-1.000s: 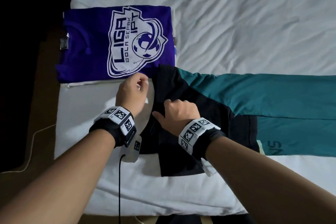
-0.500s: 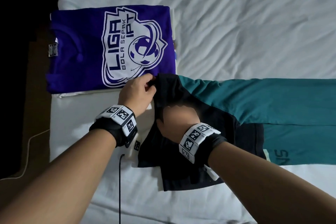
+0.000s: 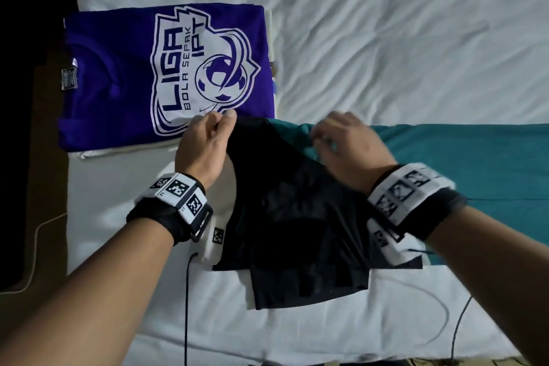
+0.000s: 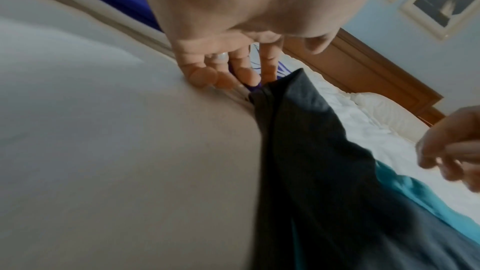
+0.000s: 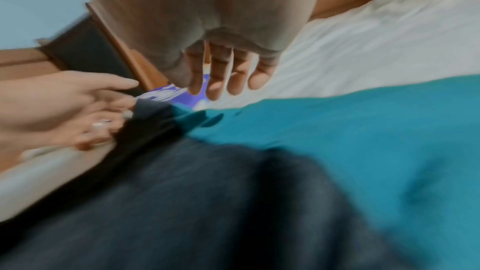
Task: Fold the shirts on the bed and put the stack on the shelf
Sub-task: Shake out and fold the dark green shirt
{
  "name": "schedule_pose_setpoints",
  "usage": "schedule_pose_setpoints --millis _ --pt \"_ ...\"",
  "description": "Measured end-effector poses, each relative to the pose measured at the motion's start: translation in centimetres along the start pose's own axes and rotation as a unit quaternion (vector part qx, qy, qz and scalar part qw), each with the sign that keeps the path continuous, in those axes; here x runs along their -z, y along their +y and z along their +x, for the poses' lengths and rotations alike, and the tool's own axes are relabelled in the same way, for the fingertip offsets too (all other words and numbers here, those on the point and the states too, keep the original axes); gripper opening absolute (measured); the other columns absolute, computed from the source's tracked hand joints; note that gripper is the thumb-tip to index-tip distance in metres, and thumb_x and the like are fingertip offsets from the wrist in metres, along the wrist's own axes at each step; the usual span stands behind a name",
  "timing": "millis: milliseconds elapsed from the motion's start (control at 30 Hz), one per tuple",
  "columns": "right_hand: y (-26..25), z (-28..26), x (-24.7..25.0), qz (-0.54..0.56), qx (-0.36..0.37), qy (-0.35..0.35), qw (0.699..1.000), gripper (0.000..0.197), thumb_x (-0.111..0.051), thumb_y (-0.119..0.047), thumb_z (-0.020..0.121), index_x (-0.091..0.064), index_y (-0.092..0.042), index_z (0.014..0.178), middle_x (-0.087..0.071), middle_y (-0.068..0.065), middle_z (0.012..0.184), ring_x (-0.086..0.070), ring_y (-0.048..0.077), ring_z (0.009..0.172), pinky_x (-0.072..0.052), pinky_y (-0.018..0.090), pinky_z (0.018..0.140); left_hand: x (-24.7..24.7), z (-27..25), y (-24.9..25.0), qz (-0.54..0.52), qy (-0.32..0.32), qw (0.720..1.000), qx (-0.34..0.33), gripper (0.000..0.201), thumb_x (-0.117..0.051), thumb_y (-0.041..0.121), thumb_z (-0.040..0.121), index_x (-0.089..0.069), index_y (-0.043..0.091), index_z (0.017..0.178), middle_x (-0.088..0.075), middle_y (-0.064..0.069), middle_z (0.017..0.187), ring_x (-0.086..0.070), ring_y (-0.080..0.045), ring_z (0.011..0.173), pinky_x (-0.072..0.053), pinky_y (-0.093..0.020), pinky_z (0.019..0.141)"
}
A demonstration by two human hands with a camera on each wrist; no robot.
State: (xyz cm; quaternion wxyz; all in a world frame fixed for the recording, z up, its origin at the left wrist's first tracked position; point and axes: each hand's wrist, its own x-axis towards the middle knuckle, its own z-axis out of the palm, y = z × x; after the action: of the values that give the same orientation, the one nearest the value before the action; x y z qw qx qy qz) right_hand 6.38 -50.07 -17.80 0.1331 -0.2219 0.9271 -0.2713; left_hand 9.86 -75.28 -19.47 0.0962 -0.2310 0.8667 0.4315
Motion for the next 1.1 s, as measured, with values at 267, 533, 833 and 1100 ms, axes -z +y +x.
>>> schedule_pose_setpoints --millis 267,533,833,1100 --pt "8.0 -0.2 3.8 -0.109 -0.169 -0.144 0.969 0.016 -0.052 -0.034 0.098 -0.058 -0.026 0.111 -0.052 -0.002 0.115 -0.037 0.026 0.120 -0.022 0.045 0.103 -0.6 0.5 0.3 0.072 0.016 0.995 -0.060 0.015 -0.063 0.029 0.096 -0.062 0.014 0.101 -0.065 -0.003 0.093 -0.061 -0.029 0.092 -0.050 -0.042 0.082" --pt "8.6 -0.2 3.5 -0.146 -0.154 -0.064 0.975 0.011 -0.054 -0.029 0.096 -0.059 -0.023 0.104 -0.055 0.001 0.106 -0.045 0.029 0.113 -0.026 0.045 0.097 -0.8 0.0 -1.0 0.032 0.163 0.985 -0.047 0.013 -0.063 0.018 0.091 -0.064 0.010 0.102 -0.064 -0.003 0.097 -0.062 -0.027 0.094 -0.048 -0.032 0.085" --pt "4.4 -7.9 -0.8 -0.256 0.020 -0.127 0.958 0.073 -0.042 -0.067 0.090 -0.038 -0.026 0.150 -0.031 0.011 0.158 -0.035 0.036 0.140 -0.034 0.053 0.105 -2.9 -4.6 -2.1 0.443 -0.097 0.869 -0.198 0.088 -0.039 0.077 0.085 -0.020 0.031 0.157 -0.007 -0.002 0.168 -0.011 -0.031 0.153 -0.021 -0.061 0.112" --pt "4.1 -11.1 -0.2 -0.268 0.000 -0.144 0.952 0.092 -0.044 -0.074 0.082 -0.026 -0.022 0.155 -0.010 0.013 0.165 -0.016 0.031 0.151 -0.029 0.056 0.112 -3.1 -6.7 -2.0 0.431 -0.102 0.869 -0.218 0.097 -0.057 0.064 0.084 -0.009 0.027 0.160 0.004 -0.008 0.168 0.001 -0.028 0.155 -0.015 -0.058 0.118"
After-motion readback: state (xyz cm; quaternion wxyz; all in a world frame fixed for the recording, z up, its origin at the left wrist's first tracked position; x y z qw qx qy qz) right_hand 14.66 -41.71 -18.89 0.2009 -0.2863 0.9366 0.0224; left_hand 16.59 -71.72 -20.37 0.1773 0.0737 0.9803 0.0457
